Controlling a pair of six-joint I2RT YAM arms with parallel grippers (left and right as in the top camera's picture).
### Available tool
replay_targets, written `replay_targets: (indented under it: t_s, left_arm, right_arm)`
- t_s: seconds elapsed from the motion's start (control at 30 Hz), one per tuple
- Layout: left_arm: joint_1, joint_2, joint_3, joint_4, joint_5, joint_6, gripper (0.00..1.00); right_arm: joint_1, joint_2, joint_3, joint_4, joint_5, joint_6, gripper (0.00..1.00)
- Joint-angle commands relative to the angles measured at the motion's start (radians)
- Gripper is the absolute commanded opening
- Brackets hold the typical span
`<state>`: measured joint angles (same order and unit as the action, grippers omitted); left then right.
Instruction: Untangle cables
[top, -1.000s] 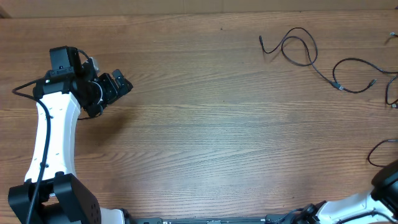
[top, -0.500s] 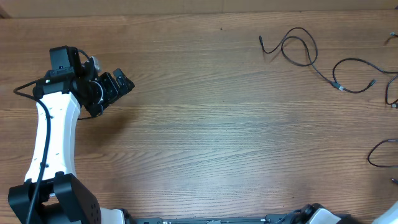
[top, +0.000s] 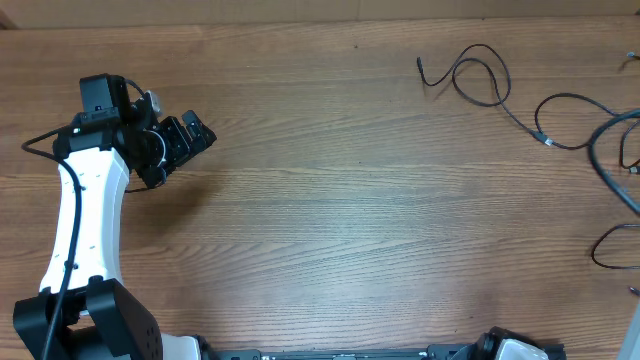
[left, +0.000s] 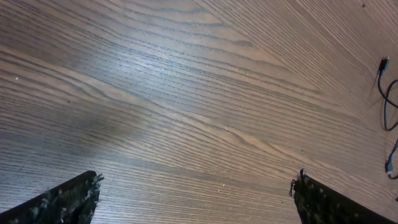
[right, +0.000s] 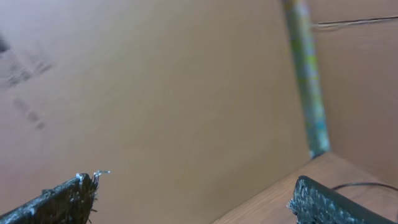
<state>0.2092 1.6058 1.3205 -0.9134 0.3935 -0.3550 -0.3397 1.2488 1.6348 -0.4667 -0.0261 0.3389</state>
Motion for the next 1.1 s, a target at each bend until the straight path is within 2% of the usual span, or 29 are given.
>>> replay_targets:
  t_s: [0.0,0.23,0.43,0.67,0.73,0.9,1.07]
  left_arm:
    - [-0.002,-0.007,-0.005,-0.003,0.027,0.03,1.0]
    - [-0.058,-0.007,-0.005,0.029,0.127,0.096,1.0]
    - [-0.205,-0.008,-0.005,0.108,0.123,0.142,1.0]
    - [-0.327,-0.038,0.002,0.119,-0.007,0.106,1.0]
    - [-0.329,-0.063,0.002,0.105,-0.012,0.1,1.0]
    - [-0.328,-0.154,0.002,0.096,-0.026,0.101,1.0]
    - [-0.328,-0.245,0.002,0.051,-0.123,0.101,1.0]
  right_arm:
    - [0.048,-0.038,0.008,-0.02,0.003,-0.034,1.0]
    - [0.071,-0.18,-0.024,-0.104,0.014,-0.039,1.0]
    - [0.071,-0.342,-0.155,-0.03,0.012,-0.06,1.0]
    - [0.099,-0.514,-0.31,0.084,0.002,-0.06,1.0]
    - [0.14,-0.557,-0.325,0.1,0.002,-0.061,1.0]
    - [0.214,-0.653,-0.326,0.113,0.002,-0.17,1.0]
    - [0.251,-0.747,-0.326,0.095,0.002,-0.189,1.0]
